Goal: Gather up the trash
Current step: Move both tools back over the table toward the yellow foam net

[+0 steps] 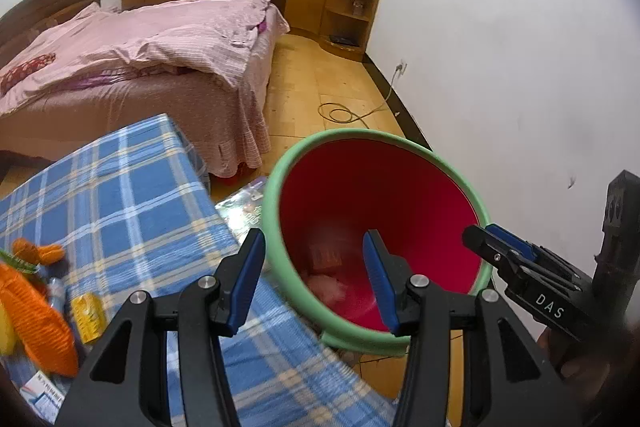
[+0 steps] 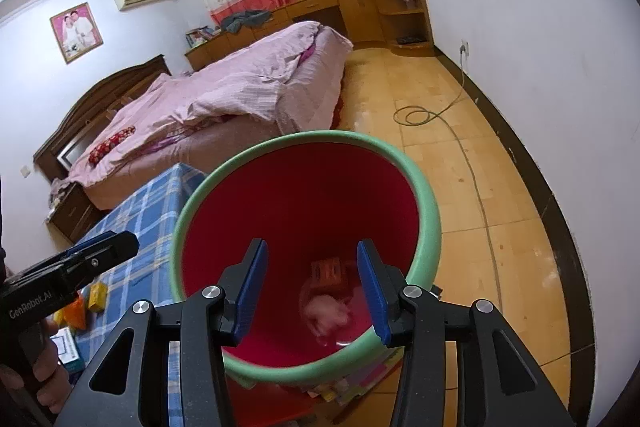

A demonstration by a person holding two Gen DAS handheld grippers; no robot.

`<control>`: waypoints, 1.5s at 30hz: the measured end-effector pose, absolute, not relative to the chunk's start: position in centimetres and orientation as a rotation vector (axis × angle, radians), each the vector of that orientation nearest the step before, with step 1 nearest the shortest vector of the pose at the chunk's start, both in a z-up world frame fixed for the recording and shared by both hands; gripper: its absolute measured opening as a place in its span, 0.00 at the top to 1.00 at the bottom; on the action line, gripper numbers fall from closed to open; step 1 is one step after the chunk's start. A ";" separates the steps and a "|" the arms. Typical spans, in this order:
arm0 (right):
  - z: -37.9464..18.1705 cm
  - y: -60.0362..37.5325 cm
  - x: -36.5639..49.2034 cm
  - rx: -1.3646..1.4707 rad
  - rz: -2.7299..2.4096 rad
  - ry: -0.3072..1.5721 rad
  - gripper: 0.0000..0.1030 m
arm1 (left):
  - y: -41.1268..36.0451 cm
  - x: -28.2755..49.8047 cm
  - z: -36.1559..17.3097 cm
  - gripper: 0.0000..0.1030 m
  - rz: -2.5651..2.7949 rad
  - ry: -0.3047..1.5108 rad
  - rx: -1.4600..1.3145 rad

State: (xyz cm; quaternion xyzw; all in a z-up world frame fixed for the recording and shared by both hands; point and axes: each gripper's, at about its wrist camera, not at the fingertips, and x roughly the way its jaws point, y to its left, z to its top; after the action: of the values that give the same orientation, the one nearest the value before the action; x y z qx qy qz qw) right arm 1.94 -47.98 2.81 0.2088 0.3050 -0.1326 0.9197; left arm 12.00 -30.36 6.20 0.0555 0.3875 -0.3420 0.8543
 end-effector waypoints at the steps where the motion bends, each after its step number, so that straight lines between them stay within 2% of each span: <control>1: 2.9 -47.6 1.8 0.429 -0.267 0.627 0.54 | -29.9 11.9 6.3 0.50 -0.712 0.816 0.114; 16: 3.8 -42.0 0.5 0.420 -0.184 0.630 0.49 | -20.4 10.7 6.9 0.50 -0.577 0.822 0.030; 36: 3.4 -34.2 2.9 0.397 -0.071 0.720 0.48 | -7.3 12.7 6.2 0.50 -0.361 0.828 -0.044; 38: 3.3 -33.9 3.1 0.398 -0.074 0.728 0.47 | -6.4 13.3 6.1 0.50 -0.346 0.822 -0.031; 41: 3.0 -33.5 3.4 0.401 -0.081 0.730 0.36 | -4.6 14.5 5.8 0.48 -0.299 0.808 -0.015; 45: 2.4 -32.9 3.7 0.395 -0.095 0.753 0.35 | -2.5 16.3 4.8 0.47 -0.289 0.838 -0.045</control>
State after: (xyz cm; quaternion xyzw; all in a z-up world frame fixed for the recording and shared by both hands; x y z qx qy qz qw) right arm 3.70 -32.93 2.40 0.1916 0.3651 -0.0462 0.9099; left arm 16.29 -2.52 4.81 -0.0216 0.4055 -0.1399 0.9030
